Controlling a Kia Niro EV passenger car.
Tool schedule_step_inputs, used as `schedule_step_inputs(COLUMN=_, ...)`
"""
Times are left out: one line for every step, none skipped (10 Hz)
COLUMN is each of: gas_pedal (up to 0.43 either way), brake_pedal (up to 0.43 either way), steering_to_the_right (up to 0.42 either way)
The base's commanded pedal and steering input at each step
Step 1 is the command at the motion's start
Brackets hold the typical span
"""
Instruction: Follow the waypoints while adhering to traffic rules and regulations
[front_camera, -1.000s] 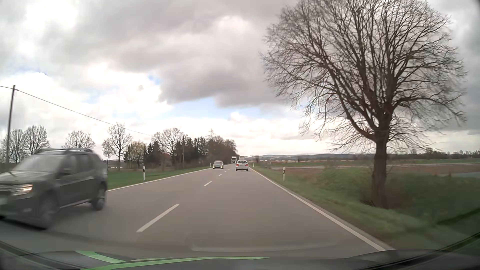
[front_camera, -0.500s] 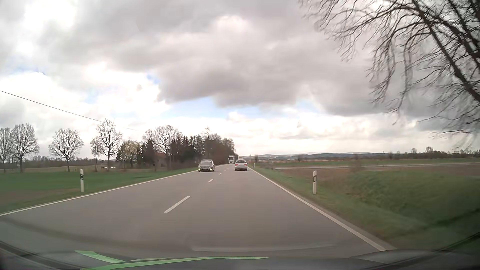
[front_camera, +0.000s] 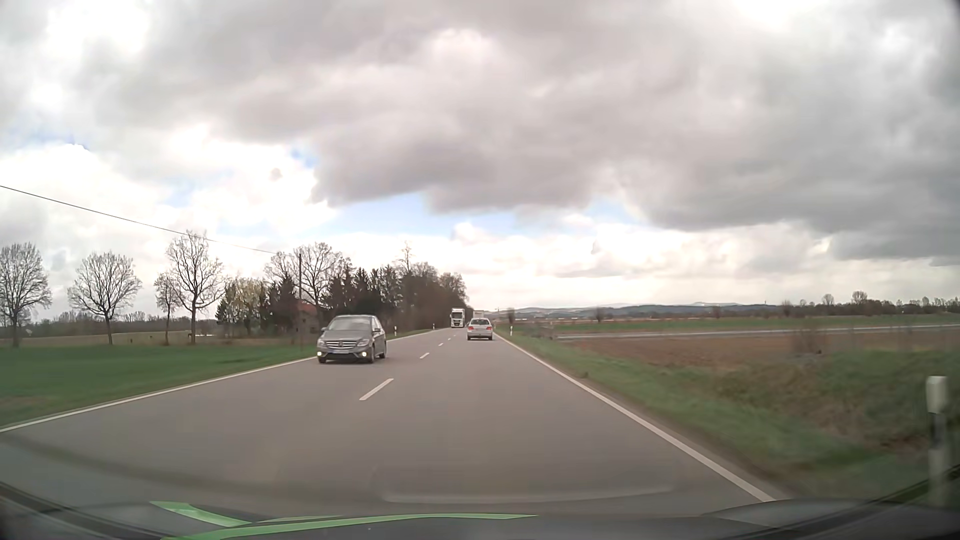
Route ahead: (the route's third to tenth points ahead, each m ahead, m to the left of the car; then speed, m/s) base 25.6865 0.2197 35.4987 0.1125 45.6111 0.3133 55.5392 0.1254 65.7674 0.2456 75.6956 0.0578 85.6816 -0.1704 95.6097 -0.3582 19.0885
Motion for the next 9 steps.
schedule_step_inputs(gas_pedal=0.138, brake_pedal=0.000, steering_to_the_right=0.001)
schedule_step_inputs(gas_pedal=0.138, brake_pedal=0.000, steering_to_the_right=0.001)
schedule_step_inputs(gas_pedal=0.138, brake_pedal=0.000, steering_to_the_right=0.001)
schedule_step_inputs(gas_pedal=0.138, brake_pedal=0.000, steering_to_the_right=0.001)
schedule_step_inputs(gas_pedal=0.138, brake_pedal=0.000, steering_to_the_right=0.001)
schedule_step_inputs(gas_pedal=0.138, brake_pedal=0.000, steering_to_the_right=0.001)
schedule_step_inputs(gas_pedal=0.138, brake_pedal=0.000, steering_to_the_right=0.000)
schedule_step_inputs(gas_pedal=0.138, brake_pedal=0.000, steering_to_the_right=0.000)
schedule_step_inputs(gas_pedal=0.138, brake_pedal=0.000, steering_to_the_right=0.000)
